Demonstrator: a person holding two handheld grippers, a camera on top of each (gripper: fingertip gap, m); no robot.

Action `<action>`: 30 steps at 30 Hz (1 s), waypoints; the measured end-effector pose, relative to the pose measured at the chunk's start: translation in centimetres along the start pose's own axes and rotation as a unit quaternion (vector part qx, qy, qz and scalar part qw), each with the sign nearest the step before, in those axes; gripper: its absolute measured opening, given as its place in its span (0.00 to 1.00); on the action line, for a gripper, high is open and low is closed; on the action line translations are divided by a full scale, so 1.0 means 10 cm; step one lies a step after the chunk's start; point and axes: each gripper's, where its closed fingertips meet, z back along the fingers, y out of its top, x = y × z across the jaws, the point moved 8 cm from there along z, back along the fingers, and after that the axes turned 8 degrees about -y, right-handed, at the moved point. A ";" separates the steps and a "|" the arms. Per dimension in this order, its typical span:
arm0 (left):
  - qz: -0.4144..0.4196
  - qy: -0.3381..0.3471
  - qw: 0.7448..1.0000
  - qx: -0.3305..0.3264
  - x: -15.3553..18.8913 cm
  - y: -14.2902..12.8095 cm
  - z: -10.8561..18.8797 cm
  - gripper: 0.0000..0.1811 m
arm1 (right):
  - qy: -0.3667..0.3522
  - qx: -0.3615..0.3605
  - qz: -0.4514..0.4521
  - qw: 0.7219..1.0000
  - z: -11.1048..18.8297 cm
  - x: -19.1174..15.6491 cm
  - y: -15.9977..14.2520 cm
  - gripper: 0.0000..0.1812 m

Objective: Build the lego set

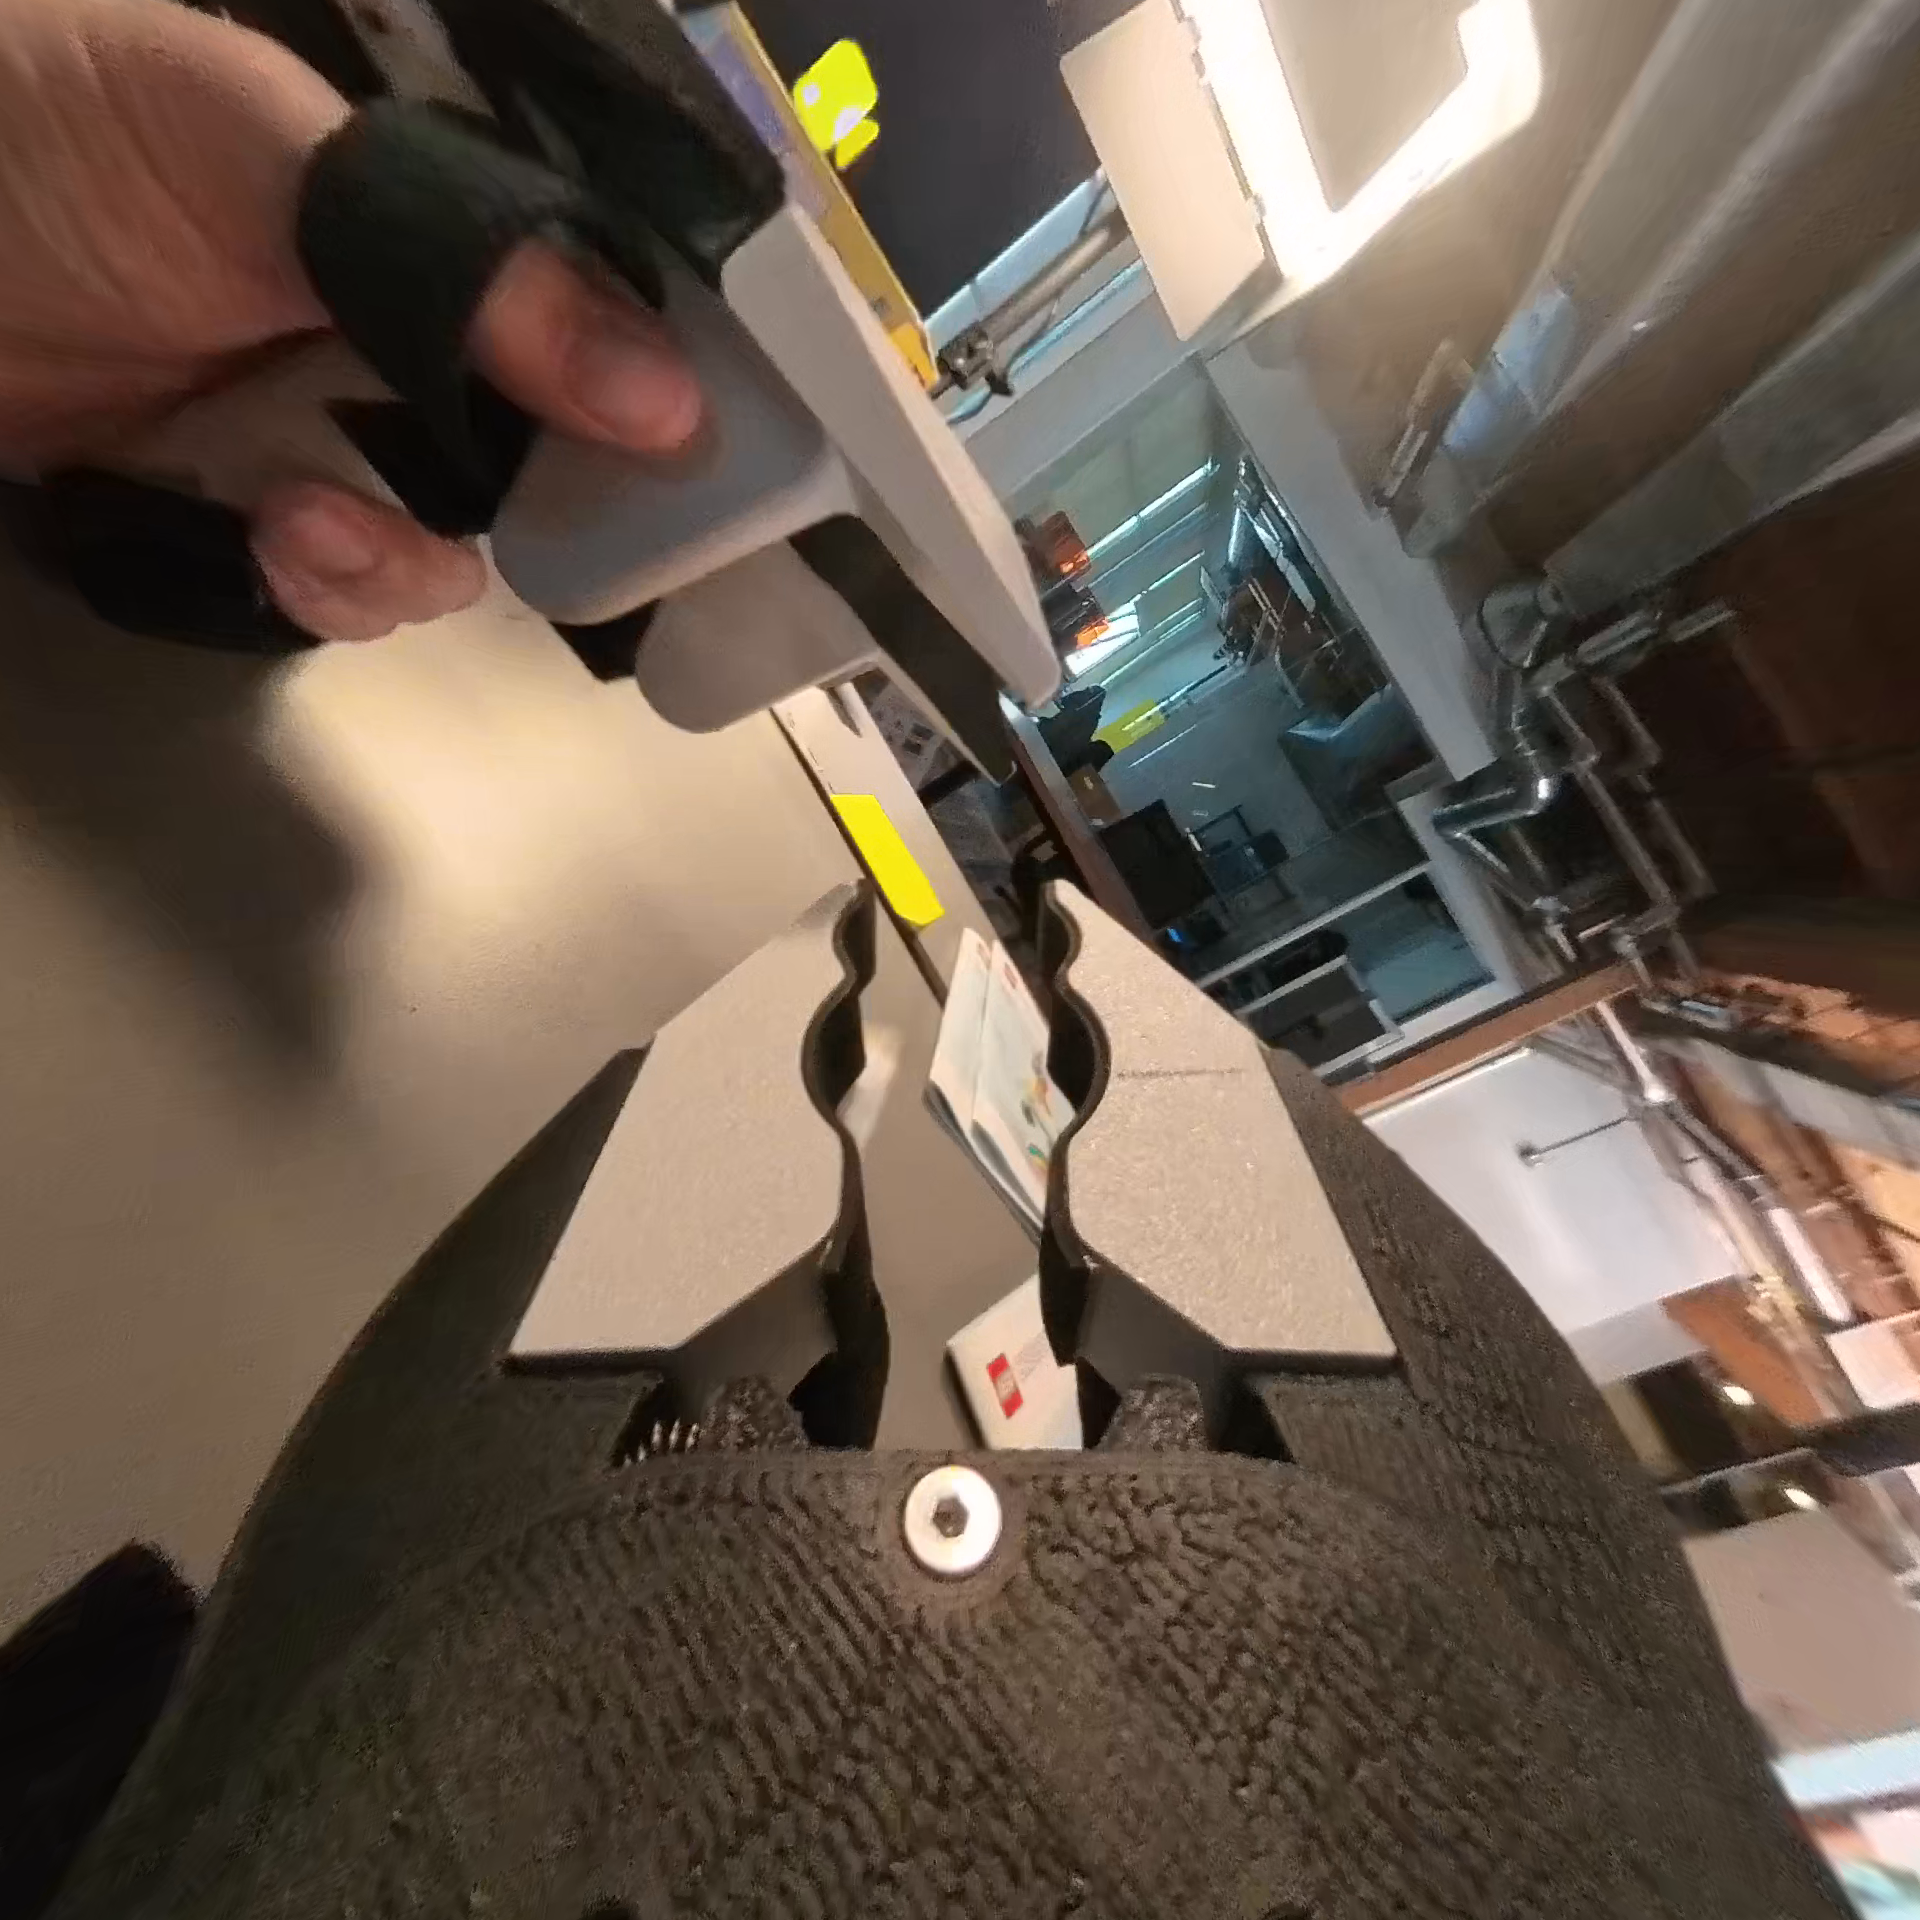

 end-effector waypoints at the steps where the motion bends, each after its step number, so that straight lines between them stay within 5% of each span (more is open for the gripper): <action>1: -0.012 0.008 1.000 -0.011 0.02 -0.01 0.00 0.30 | -0.004 -0.003 0.014 1.000 -0.01 -0.01 0.01 0.16; 6: -0.094 0.108 0.989 -0.031 0.03 0.01 0.04 0.31 | 0.011 -0.030 0.010 0.999 -0.04 -0.04 -0.05 0.15; 12: -0.087 0.145 0.986 0.002 -0.02 0.05 0.14 0.29 | -0.011 -0.098 -0.166 0.981 0.08 0.30 -0.35 0.20; 18: -0.056 0.150 0.987 0.020 -0.08 0.07 0.18 0.29 | 0.177 -0.115 -0.317 0.925 0.23 0.36 -0.54 0.30; 22: -0.051 0.157 0.986 0.025 -0.09 0.07 0.19 0.29 | 0.266 -0.203 -0.334 0.881 0.09 0.22 -0.66 0.41; 26: -0.051 0.159 0.985 0.040 -0.08 0.08 0.21 0.29 | 0.296 -0.252 -0.290 0.875 -0.07 0.09 -0.73 0.53; 30: -0.035 0.150 0.987 0.054 -0.09 0.08 0.23 0.29 | 0.320 -0.270 -0.348 0.839 -0.13 0.11 -0.80 0.48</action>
